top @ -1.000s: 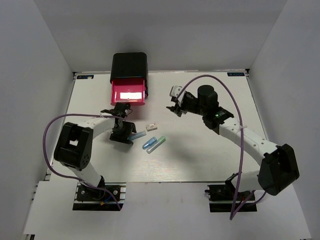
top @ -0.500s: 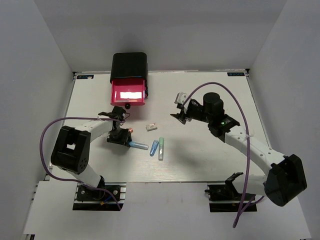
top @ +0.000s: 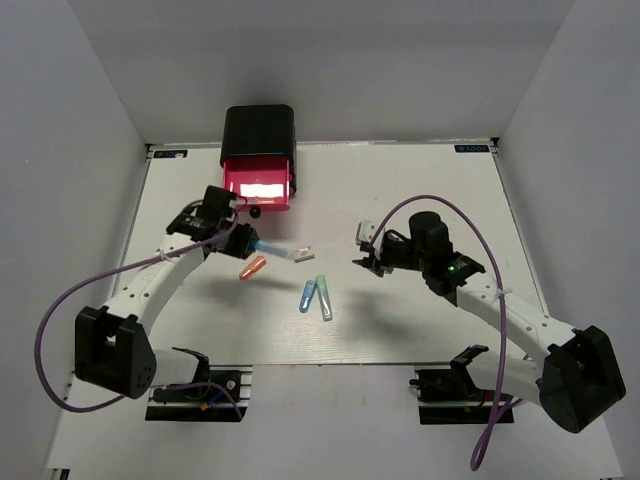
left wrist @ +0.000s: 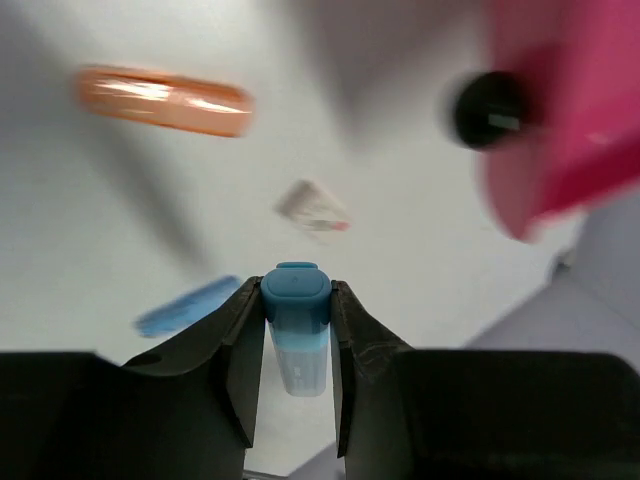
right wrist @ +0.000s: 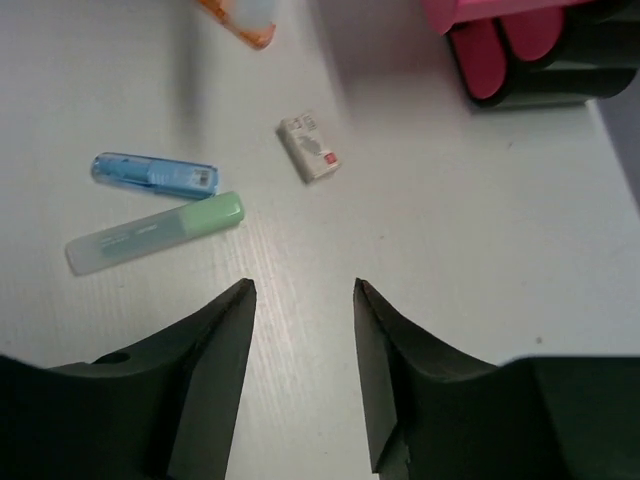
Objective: Sort the stationery into containers
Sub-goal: Pick up the stationery from the center of the board, then place the stationery in the drawer.
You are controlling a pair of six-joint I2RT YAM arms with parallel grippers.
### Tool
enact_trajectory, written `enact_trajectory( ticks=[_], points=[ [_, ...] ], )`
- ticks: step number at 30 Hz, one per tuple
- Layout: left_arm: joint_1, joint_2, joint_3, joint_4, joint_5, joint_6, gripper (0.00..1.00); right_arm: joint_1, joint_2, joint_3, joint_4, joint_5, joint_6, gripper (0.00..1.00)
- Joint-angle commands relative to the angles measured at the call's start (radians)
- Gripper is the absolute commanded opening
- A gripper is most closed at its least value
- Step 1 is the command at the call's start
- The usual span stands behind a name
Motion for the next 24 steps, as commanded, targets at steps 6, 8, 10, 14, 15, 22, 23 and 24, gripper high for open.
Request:
enact_trajectory(
  ticks=[6,8,10,14,15,22,23,24],
  points=[
    [0.013,0.096,0.353,0.112,-0.172,0.009,0.10,-0.003,-0.021,-0.060,-0.047,-0.062,-0.053,0.16],
    [0.022,0.140,0.401,0.123,-0.231,0.009,0.10,-0.002,-0.024,-0.066,-0.049,-0.062,-0.053,0.16],
    [0.022,0.183,0.465,0.143,-0.272,0.009,0.12,-0.001,-0.027,-0.071,-0.049,-0.062,-0.056,0.21],
    [0.042,0.320,0.589,0.103,-0.329,0.009,0.13,-0.002,-0.031,-0.074,-0.053,-0.059,-0.056,0.37],
    [0.042,0.340,0.603,0.091,-0.338,0.009,0.13,-0.001,-0.031,-0.074,-0.050,-0.061,-0.050,0.39],
    [0.069,0.466,0.673,0.065,-0.370,0.018,0.15,0.005,-0.016,-0.068,-0.047,-0.061,-0.022,0.51],
    [0.069,0.475,0.695,0.055,-0.370,0.018,0.20,0.004,-0.007,-0.062,-0.049,-0.061,-0.020,0.54],
    [0.069,0.484,0.706,0.042,-0.370,0.030,0.24,0.008,0.001,-0.060,-0.049,-0.064,-0.023,0.55]
  ],
)
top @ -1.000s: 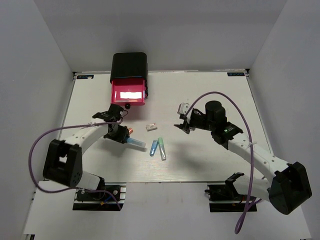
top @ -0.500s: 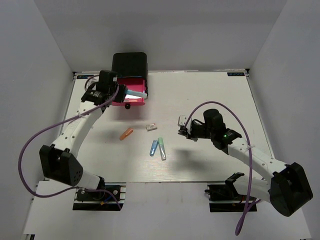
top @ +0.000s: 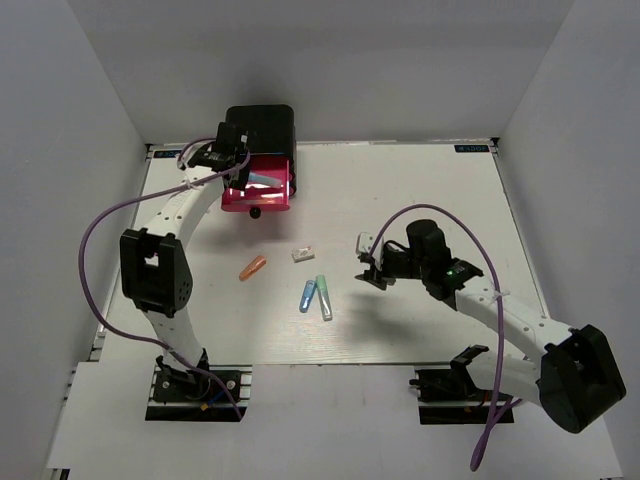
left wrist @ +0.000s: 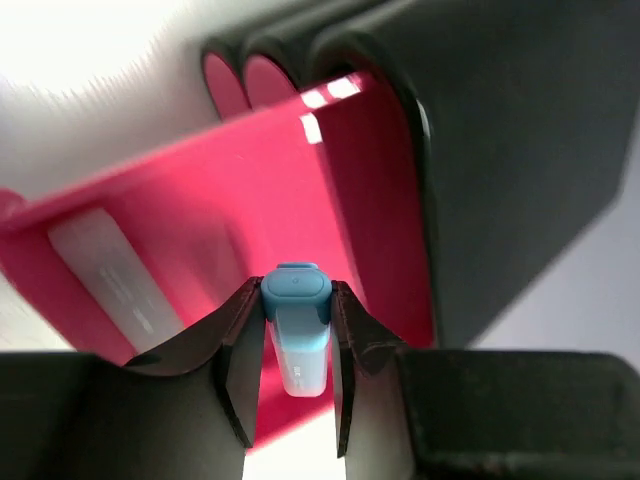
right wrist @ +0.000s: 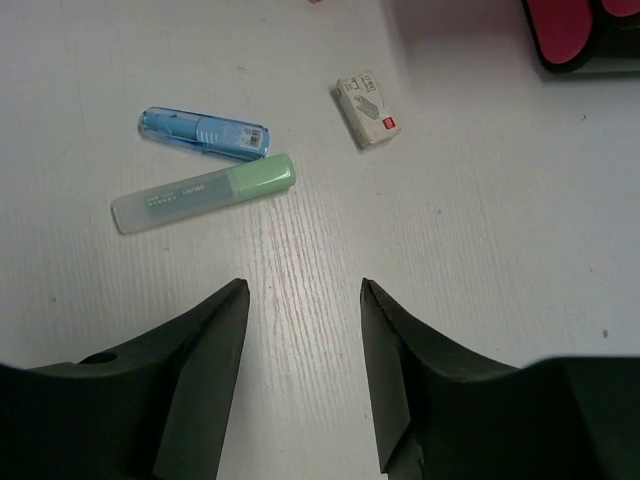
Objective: Sort the stationery into containers
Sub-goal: Place the stationery in the drawer, then pick up the stationery from the center of the board.
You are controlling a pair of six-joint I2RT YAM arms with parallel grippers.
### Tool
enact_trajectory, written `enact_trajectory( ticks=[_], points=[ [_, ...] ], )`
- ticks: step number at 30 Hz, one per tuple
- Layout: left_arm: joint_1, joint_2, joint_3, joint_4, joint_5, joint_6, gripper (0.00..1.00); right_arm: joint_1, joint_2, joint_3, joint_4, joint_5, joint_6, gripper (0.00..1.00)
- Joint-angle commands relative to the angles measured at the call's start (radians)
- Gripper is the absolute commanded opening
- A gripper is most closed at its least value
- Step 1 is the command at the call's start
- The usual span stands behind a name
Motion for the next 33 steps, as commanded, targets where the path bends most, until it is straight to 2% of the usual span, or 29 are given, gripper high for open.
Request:
enact_trajectory(
  ticks=[1,2,3,5,8,11,13,14,17,18,19,21,23,25,33],
  points=[
    [0.008,-0.001,0.090,-0.039,-0.051,0.026,0.32,0.006,0.025,0.016,0.009,-0.024,0.015,0.55],
    [0.008,-0.001,0.090,-0.048,-0.051,0.026,0.53,0.012,0.042,0.028,0.006,-0.028,0.006,0.60],
    [0.008,-0.001,0.102,-0.048,-0.051,0.040,0.61,0.020,0.070,0.038,0.006,-0.024,0.003,0.64],
    [0.008,-0.022,0.102,-0.039,-0.051,0.066,0.75,0.035,0.156,0.077,-0.067,-0.018,0.001,0.66],
    [0.008,-0.060,0.093,0.003,-0.051,0.122,0.81,0.061,0.248,0.146,-0.139,-0.027,-0.006,0.68],
    [0.008,-0.125,0.093,0.030,-0.051,0.207,0.82,0.091,0.301,0.183,-0.158,-0.036,-0.017,0.68],
    [0.008,-0.196,0.053,0.069,-0.030,0.273,0.82,0.100,0.352,0.232,-0.164,-0.022,0.062,0.68],
    [-0.004,-0.227,0.035,0.105,-0.030,0.355,0.82,0.109,0.389,0.257,-0.205,-0.025,0.110,0.68],
    [-0.015,-0.391,-0.106,0.222,0.037,0.559,0.82,0.132,0.441,0.332,-0.206,-0.024,0.251,0.68],
    [-0.015,-0.437,-0.205,0.242,0.054,0.584,0.83,0.138,0.463,0.338,-0.199,-0.018,0.285,0.68],
    [-0.015,-0.486,-0.256,0.257,0.054,0.606,0.84,0.152,0.473,0.355,-0.190,0.001,0.397,0.68],
    [-0.015,-0.666,-0.435,0.294,0.064,0.688,0.86,0.178,0.513,0.375,-0.181,0.040,0.528,0.68],
    [-0.015,-0.734,-0.499,0.294,0.064,0.734,0.87,0.198,0.545,0.389,-0.169,0.065,0.581,0.68],
    [-0.015,-0.786,-0.558,0.282,0.064,0.796,0.89,0.221,0.581,0.393,-0.156,0.152,0.653,0.68],
    [-0.015,-0.930,-0.695,0.208,0.085,0.790,0.90,0.282,0.659,0.406,-0.142,0.367,0.711,0.68]
  ],
)
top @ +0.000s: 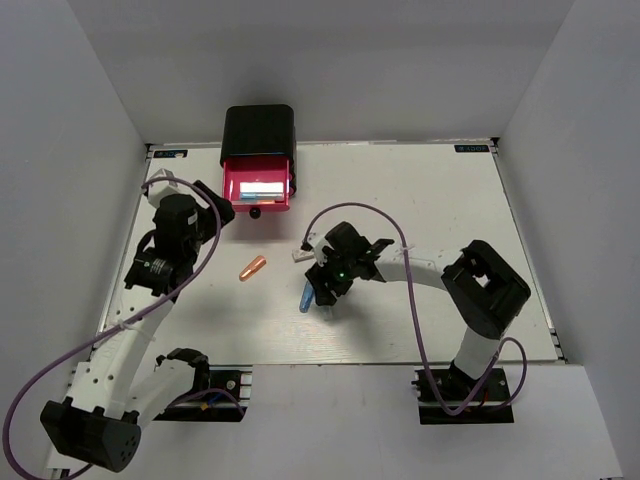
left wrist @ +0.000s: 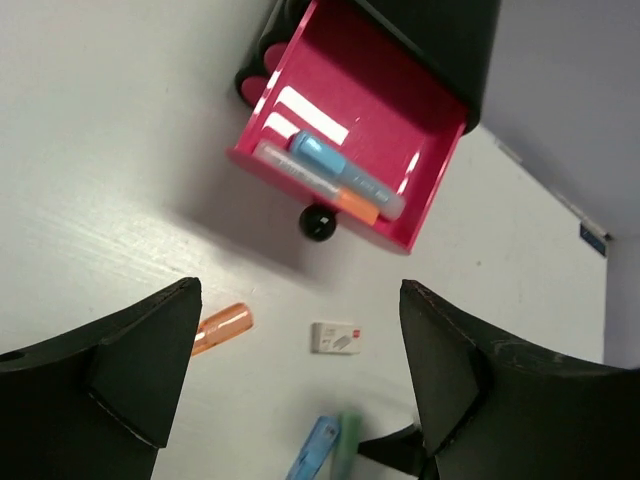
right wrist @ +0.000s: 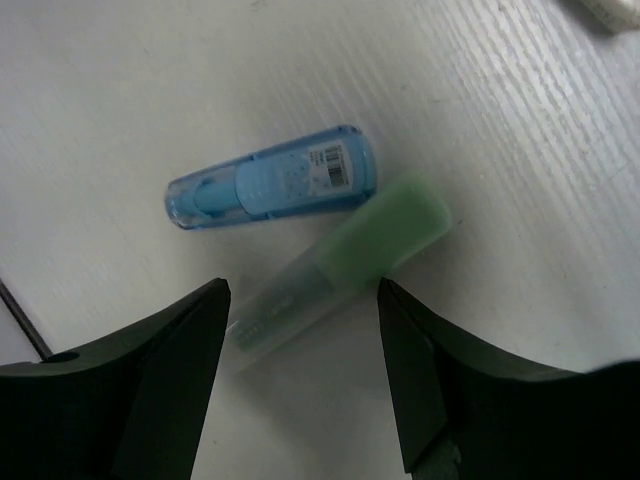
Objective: Sort the stationery into containers
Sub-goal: Pick up the stationery from the center of the board.
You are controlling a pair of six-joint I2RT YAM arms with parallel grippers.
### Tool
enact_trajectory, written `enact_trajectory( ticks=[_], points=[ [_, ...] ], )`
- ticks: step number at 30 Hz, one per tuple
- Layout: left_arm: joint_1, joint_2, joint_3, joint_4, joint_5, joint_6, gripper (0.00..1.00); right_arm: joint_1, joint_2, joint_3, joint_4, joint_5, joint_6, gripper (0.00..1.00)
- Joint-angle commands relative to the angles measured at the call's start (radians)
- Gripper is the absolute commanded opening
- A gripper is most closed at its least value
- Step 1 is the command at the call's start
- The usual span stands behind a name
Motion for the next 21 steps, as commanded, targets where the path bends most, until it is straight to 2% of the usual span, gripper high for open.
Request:
enact_trajectory(
  ticks=[1,5,11,16,19,20,21],
  points=[
    [0.000,-0.065,-0.054,-0.024,0.026,0.008,0.90,0.020,0.029,0.041,0.029,0.136,0.074,0.67],
    [0.000,-0.089,-0.116,-0.024,0.044,-0.077,0.90,0.059,0.050,0.046,0.040,0.257,0.076,0.61],
    [0.000,-0.098,-0.214,-0.003,0.064,-0.179,0.90,0.096,0.102,0.060,-0.011,0.453,0.113,0.44],
    [0.000,-0.074,-0.300,0.058,0.107,-0.288,0.90,0.086,0.067,0.008,-0.017,0.498,0.101,0.31],
    [0.000,-0.022,-0.343,0.117,0.162,-0.350,0.89,0.071,0.024,-0.014,-0.015,0.475,0.070,0.24],
    [0.000,-0.007,-0.361,0.135,0.176,-0.366,0.89,0.060,-0.003,-0.020,-0.006,0.469,0.042,0.15],
    [0.000,0.028,-0.370,0.155,0.201,-0.381,0.89,0.062,-0.039,-0.024,-0.002,0.449,-0.002,0.10]
  ],
)
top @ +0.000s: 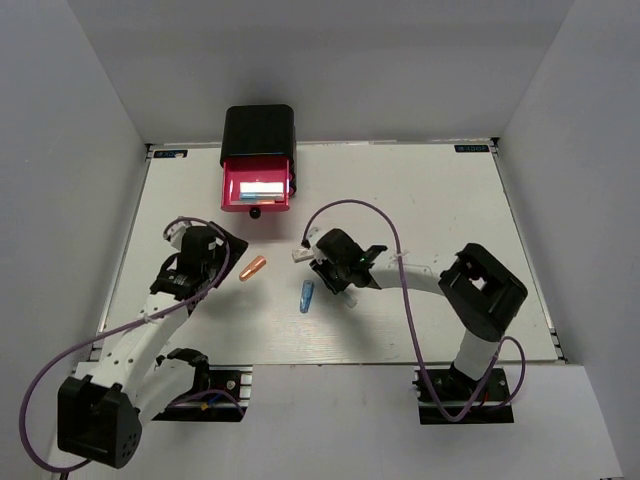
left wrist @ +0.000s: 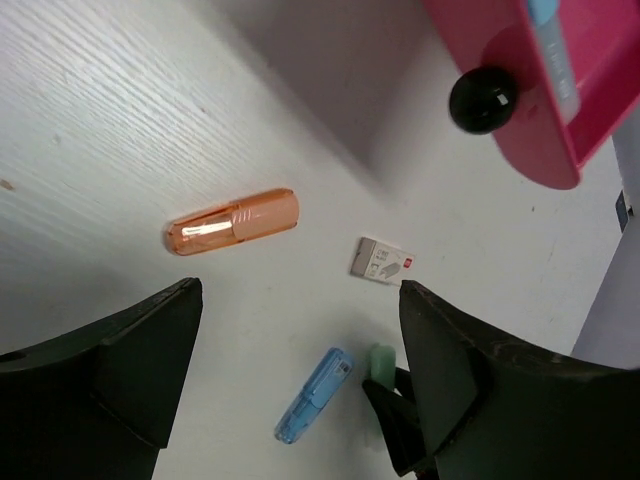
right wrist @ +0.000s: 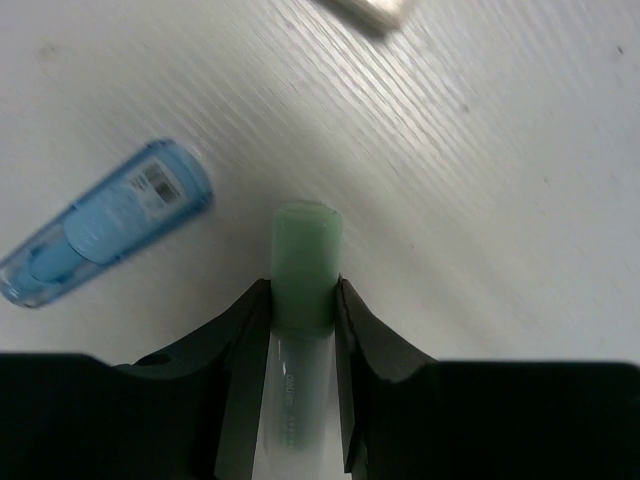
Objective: Sort the stationery into containers
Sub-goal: Pick up the stationery from the center of the board, then place the stationery in the drawer.
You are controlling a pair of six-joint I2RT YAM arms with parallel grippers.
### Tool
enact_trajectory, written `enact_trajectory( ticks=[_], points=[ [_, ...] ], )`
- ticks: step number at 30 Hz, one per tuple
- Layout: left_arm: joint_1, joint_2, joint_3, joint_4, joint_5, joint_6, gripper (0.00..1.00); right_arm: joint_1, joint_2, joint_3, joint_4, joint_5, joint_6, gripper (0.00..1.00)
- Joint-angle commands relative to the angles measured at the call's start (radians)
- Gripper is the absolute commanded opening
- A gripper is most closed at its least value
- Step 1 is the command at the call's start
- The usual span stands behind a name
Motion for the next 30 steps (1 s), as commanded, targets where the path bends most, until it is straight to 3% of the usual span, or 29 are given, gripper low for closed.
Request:
enact_trajectory(
  ticks=[1,2,3,8,14,21,30],
  points=[
    [0.000,0.062,-0.036,0.130,0.089,-0.114,0.89,-0.033,-0.085,-0.042,-0.024,0.011,-0.119,0.06],
    [0.000,0.082,-0.050,0.155,0.112,-0.129,0.89,-0.039,-0.154,-0.045,0.016,0.001,-0.175,0.00],
    [0.000,0.100,-0.050,0.178,0.121,-0.143,0.88,-0.045,-0.174,-0.045,0.043,-0.012,-0.176,0.00],
    [0.019,0.282,-0.019,0.279,0.180,-0.209,0.83,-0.085,-0.275,0.008,0.189,-0.192,-0.476,0.00],
    [0.019,0.409,0.044,0.321,0.198,-0.267,0.79,-0.111,-0.180,0.252,0.217,-0.448,-0.722,0.00],
    [0.019,0.450,0.054,0.321,0.198,-0.344,0.78,-0.117,0.072,0.525,0.421,-0.551,-0.763,0.00],
    [0.019,0.450,0.065,0.273,0.160,-0.362,0.78,-0.120,0.384,0.910,0.453,-0.536,-0.690,0.00]
  ],
)
